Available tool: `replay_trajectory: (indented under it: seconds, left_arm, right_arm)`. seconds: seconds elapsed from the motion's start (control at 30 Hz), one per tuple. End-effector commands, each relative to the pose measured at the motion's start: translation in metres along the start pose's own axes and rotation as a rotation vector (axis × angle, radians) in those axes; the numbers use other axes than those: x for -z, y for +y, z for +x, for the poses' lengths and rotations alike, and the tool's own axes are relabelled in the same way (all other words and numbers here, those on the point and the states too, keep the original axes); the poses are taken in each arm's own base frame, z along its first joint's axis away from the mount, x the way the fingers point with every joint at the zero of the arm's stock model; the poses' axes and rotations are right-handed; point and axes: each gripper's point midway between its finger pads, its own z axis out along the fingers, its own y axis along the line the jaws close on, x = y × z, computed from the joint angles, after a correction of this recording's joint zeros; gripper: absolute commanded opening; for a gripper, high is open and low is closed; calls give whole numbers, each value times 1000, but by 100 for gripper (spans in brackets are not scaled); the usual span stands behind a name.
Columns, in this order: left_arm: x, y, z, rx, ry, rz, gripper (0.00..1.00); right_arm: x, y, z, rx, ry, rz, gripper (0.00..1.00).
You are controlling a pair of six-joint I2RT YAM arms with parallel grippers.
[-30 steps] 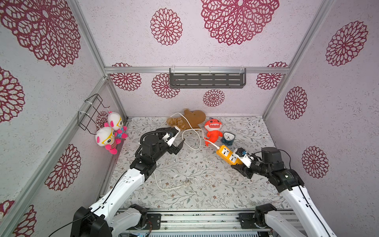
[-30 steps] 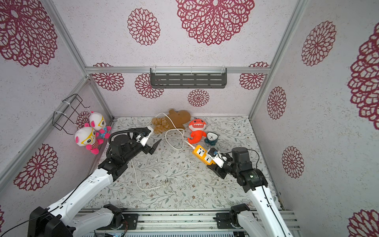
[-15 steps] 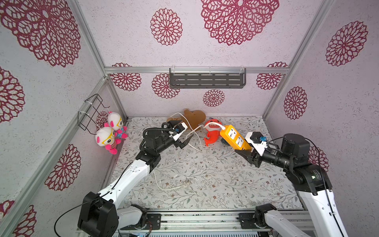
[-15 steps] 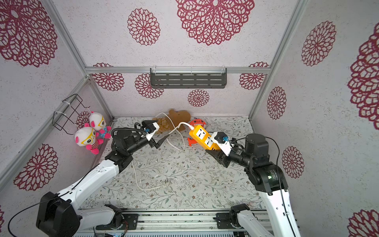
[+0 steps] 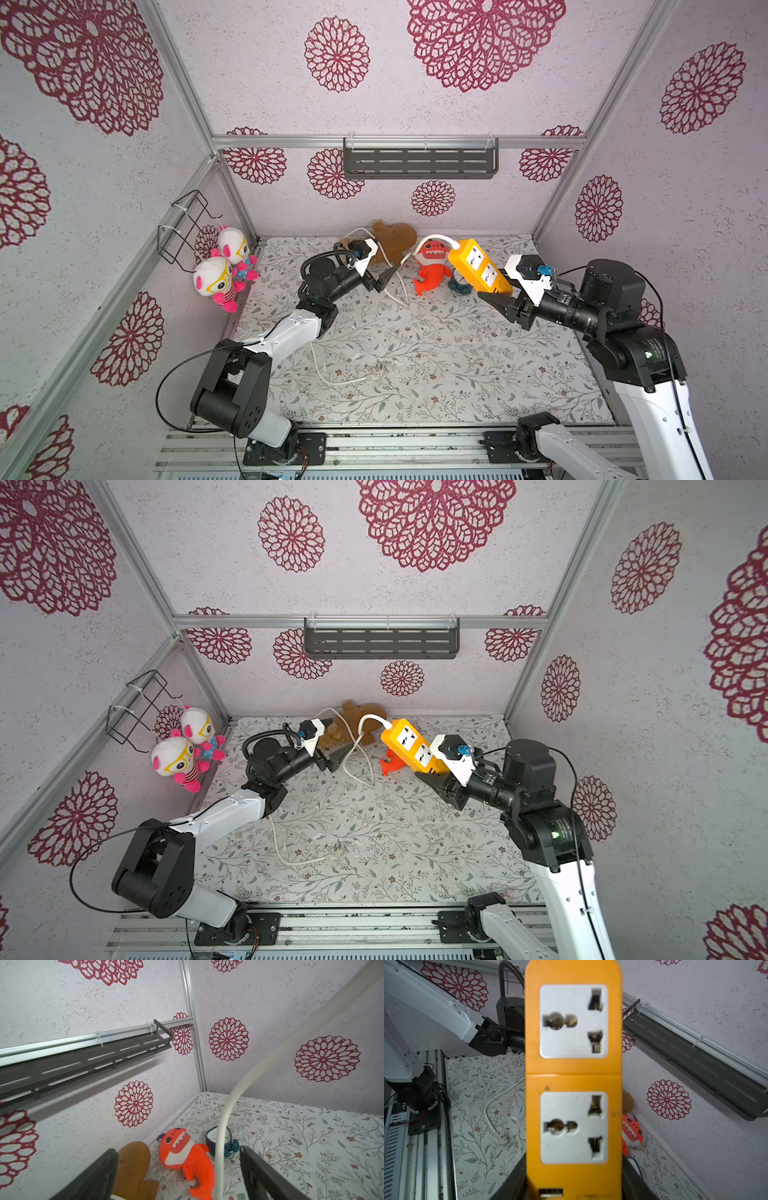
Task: Wrap the cord around the power strip
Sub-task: Wrap the power cord around the power strip.
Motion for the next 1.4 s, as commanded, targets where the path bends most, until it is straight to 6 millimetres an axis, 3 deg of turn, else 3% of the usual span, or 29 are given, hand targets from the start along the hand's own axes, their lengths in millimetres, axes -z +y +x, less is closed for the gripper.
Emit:
replay_trajectory:
  seconds: [0.0, 0.17, 0.27, 0.37, 0.5, 0.6, 0.73, 0.87, 1.03, 1.37]
  left_arm:
    - [-3, -13, -1, 26, -50, 33, 94]
    - [-10, -10, 23, 97, -56, -3, 92]
    - [-15, -8, 40, 139, -71, -18, 83]
    - [-21, -8, 49, 191, -102, -13, 67]
    - [-36, -26, 53, 204, -94, 45, 29]
    - [-43, -38, 51, 213, -82, 80, 9]
    - [-48, -59, 46, 249, -50, 126, 3]
    - [-57, -95, 43, 267, 71, 216, 0]
    - [-65, -138, 37, 305, 291, 359, 0]
    - [-53, -202, 26, 342, 609, 619, 0]
  right_arm:
    - [7, -2, -30, 52, -92, 8, 31]
    - [7, -7, -38, 68, -114, 26, 30]
    - [6, -12, -45, 68, -139, 38, 28]
    - [5, -16, -53, 71, -179, 46, 28]
    - [4, -24, -63, 63, -246, 78, 28]
    - [0, -34, -65, 32, -269, 113, 28]
    - [-4, -58, -64, -39, -327, 225, 28]
    - [-7, -93, -46, -142, -349, 408, 29]
    - [-2, -136, -4, -260, -286, 674, 30]
    - [-5, -161, 77, -262, -46, 900, 29]
